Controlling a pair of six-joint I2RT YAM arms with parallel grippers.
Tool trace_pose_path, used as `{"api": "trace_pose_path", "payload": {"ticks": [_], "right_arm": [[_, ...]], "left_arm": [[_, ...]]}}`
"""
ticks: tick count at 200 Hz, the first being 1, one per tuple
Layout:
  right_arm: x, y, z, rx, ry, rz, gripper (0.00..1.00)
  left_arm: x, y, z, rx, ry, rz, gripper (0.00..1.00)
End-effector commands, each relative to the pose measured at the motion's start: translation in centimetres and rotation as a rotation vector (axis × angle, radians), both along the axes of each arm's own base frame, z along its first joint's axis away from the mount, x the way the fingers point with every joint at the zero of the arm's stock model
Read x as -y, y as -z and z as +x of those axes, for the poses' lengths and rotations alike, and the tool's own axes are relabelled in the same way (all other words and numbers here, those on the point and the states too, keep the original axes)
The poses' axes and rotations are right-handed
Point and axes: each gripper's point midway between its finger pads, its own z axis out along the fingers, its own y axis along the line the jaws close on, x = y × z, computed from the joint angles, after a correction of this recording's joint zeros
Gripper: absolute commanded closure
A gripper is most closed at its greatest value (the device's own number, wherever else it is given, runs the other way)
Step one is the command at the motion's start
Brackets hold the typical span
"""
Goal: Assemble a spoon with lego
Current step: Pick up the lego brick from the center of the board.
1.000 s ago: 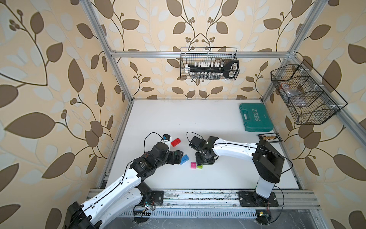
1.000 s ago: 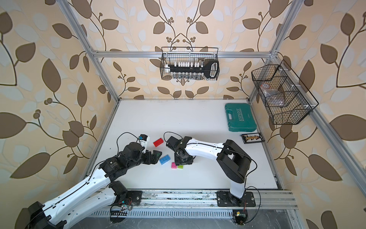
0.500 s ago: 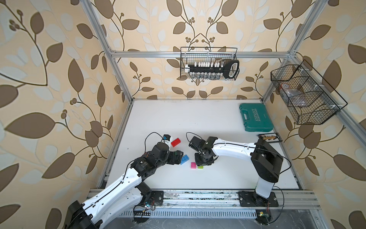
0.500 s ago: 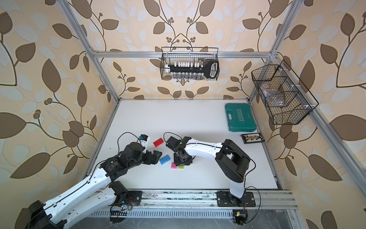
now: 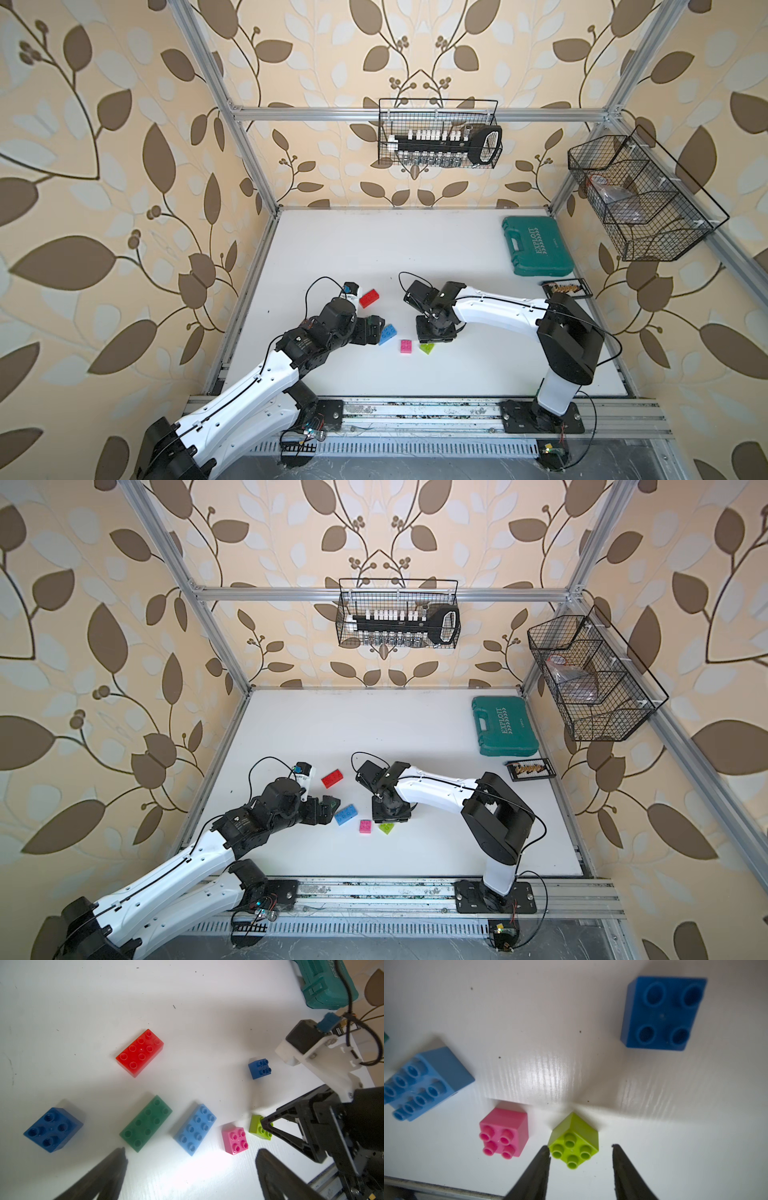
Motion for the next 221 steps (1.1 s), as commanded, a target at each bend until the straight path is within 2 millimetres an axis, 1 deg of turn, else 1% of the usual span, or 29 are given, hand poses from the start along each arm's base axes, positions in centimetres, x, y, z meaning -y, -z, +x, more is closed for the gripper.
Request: {"api": "trace_pose_path", "payload": {"ticks": [1,7,29,54,77,86,118,164,221], "right_arm": [[0.0,-0.4,-0.4,0.009,-0.017,-0.008,0.42],[-0.1,-0.4,-0.4,0.008,-0.018,-0.008,0.41],[-0.5,0.2,-0.5,-0.010,-0.120,-0.025,0.40],[-1.0,0.2,-0.3,-0.008,-0.211,-0.028,0.40],[-1.7,0.3,0.1,-0.006,-0.271,-0.024,0.42],[-1.6,0.5,0.4,-0.015,-0.279,-0.048,0.43],[-1.8,1.3,0.1,-0.055,-0.307,-0.074,0.46],[-1.1,1.5,-0.3,-0.069,-0.309,-0.096,0.48],[-1.1,1.5,-1.0,-0.081,-0.324,-0.110,0.54]], "left_arm": [[-0.2,-0.4,0.5,0.015,-0.030,-0.009,0.01],[-0.2,-0.3,0.5,0.015,-0.029,-0.010,0.01],[-0.3,-0.3,0.4,0.012,-0.026,-0.003,0.01],[-0.5,-0.3,0.3,0.013,-0.031,-0.003,0.01],[-0.5,-0.2,0.3,0.014,-0.036,-0.004,0.01],[-0.6,-0.2,0.3,0.014,-0.038,-0.004,0.01],[-0.7,-0.2,0.3,0.011,-0.038,0.005,0.01],[-0.8,0.1,0.2,0.008,-0.043,0.004,0.01],[-0.7,0.2,0.2,0.005,-0.040,0.004,0.01]]}}
